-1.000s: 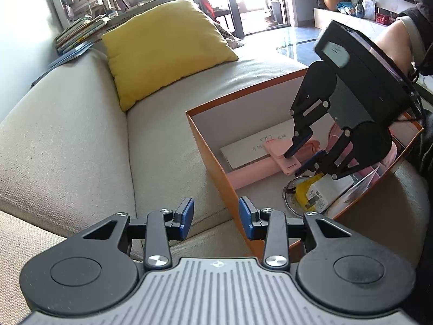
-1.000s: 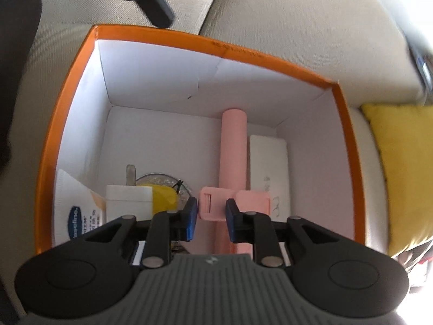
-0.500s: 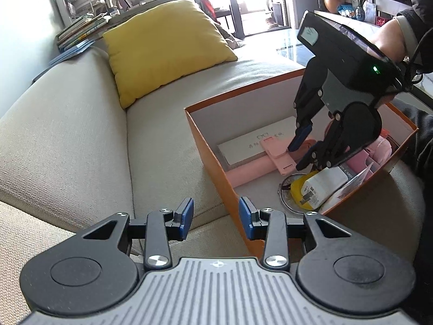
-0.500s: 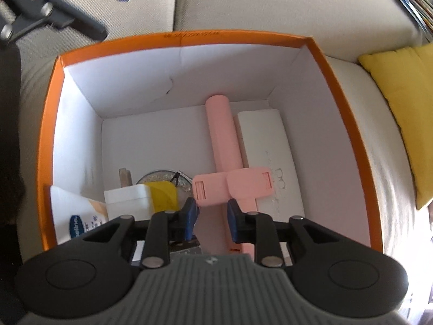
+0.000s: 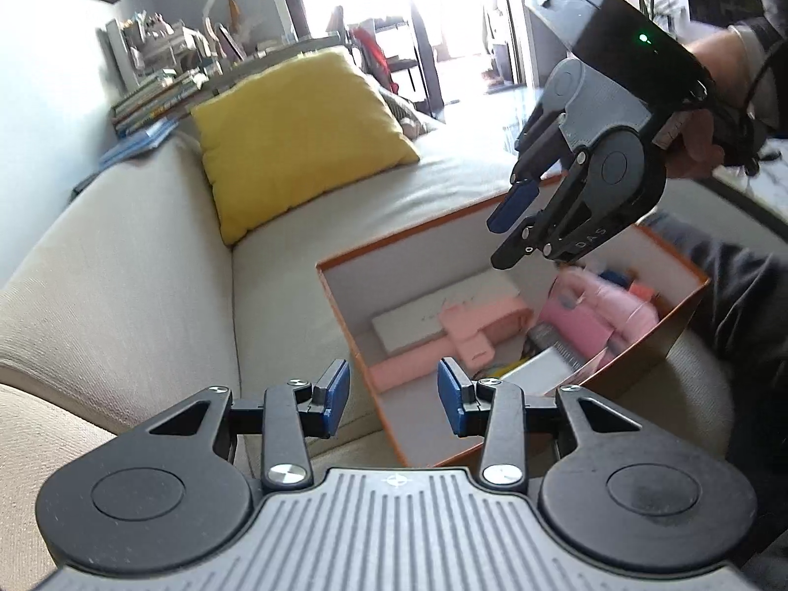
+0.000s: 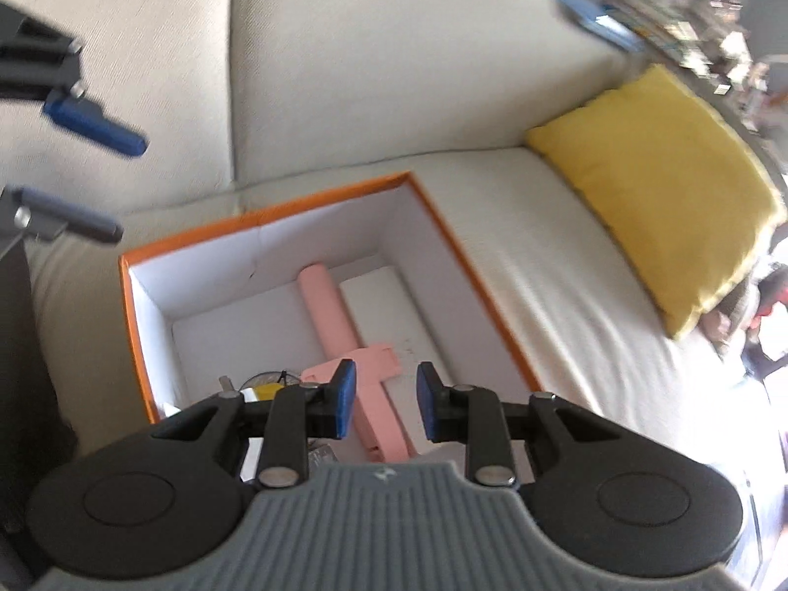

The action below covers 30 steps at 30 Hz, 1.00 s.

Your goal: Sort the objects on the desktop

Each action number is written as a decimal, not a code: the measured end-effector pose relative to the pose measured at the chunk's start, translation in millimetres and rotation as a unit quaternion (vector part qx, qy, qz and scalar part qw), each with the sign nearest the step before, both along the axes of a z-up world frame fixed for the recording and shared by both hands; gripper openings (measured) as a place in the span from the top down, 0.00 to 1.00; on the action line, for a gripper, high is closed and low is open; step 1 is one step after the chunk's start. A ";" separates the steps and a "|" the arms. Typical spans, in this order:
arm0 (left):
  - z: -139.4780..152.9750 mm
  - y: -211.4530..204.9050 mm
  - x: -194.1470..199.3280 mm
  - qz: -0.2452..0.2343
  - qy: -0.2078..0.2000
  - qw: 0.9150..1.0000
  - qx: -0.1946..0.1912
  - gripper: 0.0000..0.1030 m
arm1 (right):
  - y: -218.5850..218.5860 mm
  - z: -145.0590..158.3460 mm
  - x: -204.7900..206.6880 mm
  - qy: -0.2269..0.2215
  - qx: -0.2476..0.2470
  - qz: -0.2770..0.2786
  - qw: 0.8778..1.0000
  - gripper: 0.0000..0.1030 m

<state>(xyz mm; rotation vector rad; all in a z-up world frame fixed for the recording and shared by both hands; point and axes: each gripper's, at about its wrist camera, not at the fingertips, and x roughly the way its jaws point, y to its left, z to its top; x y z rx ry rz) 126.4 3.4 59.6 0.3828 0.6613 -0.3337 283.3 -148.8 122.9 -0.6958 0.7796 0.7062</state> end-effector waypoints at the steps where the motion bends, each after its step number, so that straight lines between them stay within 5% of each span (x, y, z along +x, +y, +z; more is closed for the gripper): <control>1: 4.0 -1.9 -3.8 0.001 -0.004 1.000 -0.009 0.56 | -1.4 2.8 -3.8 -0.007 0.004 -0.009 1.000 0.72; 13: 32.0 -23.2 -45.7 0.053 -0.066 0.988 -0.131 0.47 | -24.4 38.7 -106.9 -0.086 0.125 -0.057 0.987 0.72; 17: 26.9 -28.7 -53.0 0.093 -0.076 0.982 -0.143 0.45 | -36.0 39.8 -134.3 -0.100 0.180 -0.067 0.976 0.72; 22: 12.5 -33.4 -59.6 0.142 -0.070 0.975 -0.156 0.43 | -60.4 20.2 -148.7 -0.101 0.254 -0.147 0.951 0.72; 30: -10.2 -47.7 -56.4 0.167 -0.053 0.971 -0.162 0.37 | -65.6 -32.3 -150.9 -0.110 0.267 -0.273 0.918 0.71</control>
